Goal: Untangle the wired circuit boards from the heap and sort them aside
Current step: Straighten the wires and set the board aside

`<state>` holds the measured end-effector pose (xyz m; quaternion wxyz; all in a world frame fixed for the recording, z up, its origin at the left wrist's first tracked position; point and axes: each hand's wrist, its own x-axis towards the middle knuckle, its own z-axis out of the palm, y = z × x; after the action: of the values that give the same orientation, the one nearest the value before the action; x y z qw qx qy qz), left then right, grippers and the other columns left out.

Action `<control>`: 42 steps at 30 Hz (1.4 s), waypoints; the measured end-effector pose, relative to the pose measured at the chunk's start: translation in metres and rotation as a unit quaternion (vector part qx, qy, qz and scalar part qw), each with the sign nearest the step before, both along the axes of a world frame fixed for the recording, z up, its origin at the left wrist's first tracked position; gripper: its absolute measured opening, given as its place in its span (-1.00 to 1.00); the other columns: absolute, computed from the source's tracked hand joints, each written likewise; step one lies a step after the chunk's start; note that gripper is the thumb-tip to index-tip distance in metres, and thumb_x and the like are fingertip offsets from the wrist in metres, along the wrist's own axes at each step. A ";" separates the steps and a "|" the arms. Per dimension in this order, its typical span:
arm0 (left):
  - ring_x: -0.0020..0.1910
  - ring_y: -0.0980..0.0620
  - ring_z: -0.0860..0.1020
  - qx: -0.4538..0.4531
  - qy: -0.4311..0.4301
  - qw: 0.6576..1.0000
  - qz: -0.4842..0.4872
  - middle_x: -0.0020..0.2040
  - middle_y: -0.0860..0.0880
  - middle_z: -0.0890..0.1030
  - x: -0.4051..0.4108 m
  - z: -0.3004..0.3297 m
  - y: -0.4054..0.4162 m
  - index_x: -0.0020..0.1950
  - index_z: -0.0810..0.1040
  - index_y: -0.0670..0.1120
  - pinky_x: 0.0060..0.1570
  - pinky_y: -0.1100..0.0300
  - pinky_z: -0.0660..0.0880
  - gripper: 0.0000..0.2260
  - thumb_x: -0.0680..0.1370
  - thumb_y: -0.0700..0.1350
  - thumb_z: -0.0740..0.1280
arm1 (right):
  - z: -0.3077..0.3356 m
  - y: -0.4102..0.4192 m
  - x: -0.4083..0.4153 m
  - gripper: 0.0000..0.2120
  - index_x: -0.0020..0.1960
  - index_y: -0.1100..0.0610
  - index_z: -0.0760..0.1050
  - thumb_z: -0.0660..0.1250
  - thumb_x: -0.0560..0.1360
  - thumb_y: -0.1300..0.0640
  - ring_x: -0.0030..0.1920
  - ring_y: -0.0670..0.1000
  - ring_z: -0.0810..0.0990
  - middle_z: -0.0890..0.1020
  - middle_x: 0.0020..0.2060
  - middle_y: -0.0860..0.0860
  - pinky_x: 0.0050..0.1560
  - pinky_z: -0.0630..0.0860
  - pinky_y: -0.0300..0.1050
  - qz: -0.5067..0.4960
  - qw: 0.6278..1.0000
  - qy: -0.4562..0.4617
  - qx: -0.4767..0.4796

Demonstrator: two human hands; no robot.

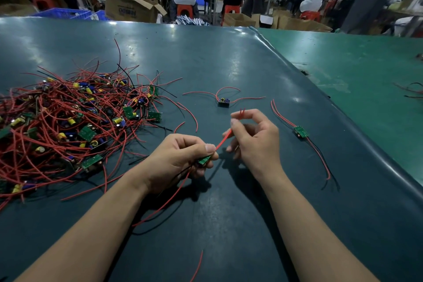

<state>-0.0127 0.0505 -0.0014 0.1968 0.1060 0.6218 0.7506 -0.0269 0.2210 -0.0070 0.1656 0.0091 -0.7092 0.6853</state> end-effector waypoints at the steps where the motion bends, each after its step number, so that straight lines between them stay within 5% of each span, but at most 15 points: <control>1: -0.41 0.11 0.54 0.001 -0.001 1.000 0.003 -0.34 -0.07 0.61 0.000 0.000 0.000 -0.39 0.63 -0.13 -0.49 0.34 0.39 -0.85 0.37 -0.13 0.38 | 0.001 0.000 0.000 -0.89 -0.08 0.09 0.56 0.34 0.56 0.27 -0.55 -0.01 0.53 0.66 -0.39 0.05 -0.60 0.39 -0.24 -0.007 1.000 0.003 -0.017; 6: -0.43 0.12 0.53 0.021 -0.012 0.999 0.028 -0.36 -0.06 0.62 -0.001 -0.001 0.003 -0.26 0.49 -0.28 -0.50 0.35 0.36 -0.81 0.36 -0.15 0.37 | 0.004 0.004 -0.004 -0.88 0.00 0.11 0.60 0.33 0.56 0.29 -0.56 -0.05 0.51 0.67 -0.39 0.07 -0.54 0.45 -0.24 -0.012 0.984 -0.017 -0.174; 11: -0.52 0.11 0.44 0.004 -0.007 1.000 0.029 -0.39 -0.06 0.58 -0.003 -0.002 0.002 -0.27 0.59 -0.22 -0.52 0.35 0.34 -0.81 0.37 -0.08 0.39 | -0.001 0.000 -0.004 -0.85 -0.03 0.11 0.63 0.32 0.57 0.29 -0.60 -0.06 0.49 0.66 -0.41 0.06 -0.57 0.42 -0.27 -0.060 0.982 -0.019 -0.176; 14: -0.59 0.09 0.39 0.032 0.010 0.998 0.061 -0.33 -0.06 0.59 -0.004 -0.004 0.002 -0.22 0.64 -0.13 -0.59 0.34 0.31 -0.83 0.41 -0.02 0.39 | 0.000 0.003 -0.007 -0.82 0.15 0.19 0.56 0.35 0.57 0.17 -0.59 -0.03 0.52 0.68 -0.35 0.07 -0.59 0.43 -0.25 -0.059 0.976 -0.045 -0.204; 16: -0.61 0.07 0.39 0.055 0.026 0.994 0.093 -0.29 -0.07 0.60 -0.006 -0.006 0.002 -0.15 0.62 -0.10 -0.62 0.35 0.29 -0.84 0.45 -0.02 0.36 | 0.002 0.004 -0.005 -0.67 0.17 0.18 0.49 0.36 0.53 -0.03 -0.60 -0.01 0.50 0.65 -0.37 0.08 -0.62 0.38 -0.26 -0.007 0.979 -0.093 -0.180; 20: -0.67 0.04 0.41 0.045 0.055 0.992 0.100 -0.33 -0.14 0.55 -0.008 -0.010 0.003 -0.06 0.57 -0.12 -0.67 0.34 0.30 -0.85 0.51 -0.04 0.34 | 0.002 -0.002 0.008 -0.59 -0.26 0.08 0.57 0.37 0.33 -0.29 -0.64 -0.05 0.42 0.50 -0.51 0.03 -0.65 0.25 -0.31 0.188 0.973 -0.134 0.024; 23: -0.70 0.03 0.38 0.003 0.085 0.994 0.075 -0.41 -0.15 0.53 -0.006 -0.012 0.003 -0.08 0.61 -0.09 -0.67 0.37 0.26 -0.84 0.52 -0.01 0.34 | 0.005 -0.003 0.013 -0.64 -0.29 0.06 0.51 0.35 0.37 -0.25 -0.63 -0.06 0.39 0.49 -0.53 -0.02 -0.65 0.25 -0.30 0.250 0.953 -0.138 0.105; 28: -0.69 0.03 0.28 -0.014 0.117 0.990 0.073 -0.44 -0.15 0.51 -0.004 -0.011 0.002 -0.13 0.58 -0.07 -0.68 0.38 0.17 -0.73 0.51 0.12 0.29 | 0.009 -0.001 0.015 -0.71 -0.33 0.03 0.54 0.35 0.56 0.03 -0.61 -0.07 0.35 0.47 -0.53 0.01 -0.61 0.28 -0.29 0.292 0.941 -0.150 0.081; 33: -0.72 0.03 0.28 -0.052 0.159 0.983 0.079 -0.54 -0.13 0.45 -0.001 -0.012 0.005 -0.06 0.55 -0.07 -0.66 0.39 0.18 -0.80 0.54 0.06 0.28 | 0.011 -0.002 0.017 -0.71 -0.32 0.04 0.56 0.34 0.56 0.01 -0.60 -0.13 0.34 0.46 -0.56 -0.06 -0.60 0.27 -0.33 0.315 0.929 -0.156 0.116; 36: -0.69 0.06 0.28 -0.055 0.144 0.984 0.088 -0.56 -0.06 0.42 -0.005 -0.011 0.002 0.09 0.52 -0.11 -0.64 0.37 0.20 -0.71 0.50 0.07 0.31 | 0.011 -0.002 0.016 -0.76 -0.28 0.10 0.55 0.37 0.54 0.05 -0.60 -0.14 0.36 0.48 -0.56 -0.06 -0.60 0.28 -0.33 0.283 0.944 -0.139 0.097; 42: -0.52 0.12 0.25 0.014 0.093 0.994 0.055 -0.48 0.01 0.37 -0.017 -0.006 -0.017 0.04 0.56 -0.13 -0.53 0.32 0.16 -0.81 0.46 -0.11 0.36 | 0.009 0.005 0.007 -0.72 -0.30 0.11 0.53 0.38 0.54 0.01 -0.62 -0.07 0.32 0.47 -0.55 -0.01 -0.61 0.21 -0.33 0.143 0.985 -0.093 0.032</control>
<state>-0.0295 0.0331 -0.0077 0.0950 0.1434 0.6321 0.7556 -0.0200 0.2259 0.0023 -0.0011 0.0517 -0.7343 0.6769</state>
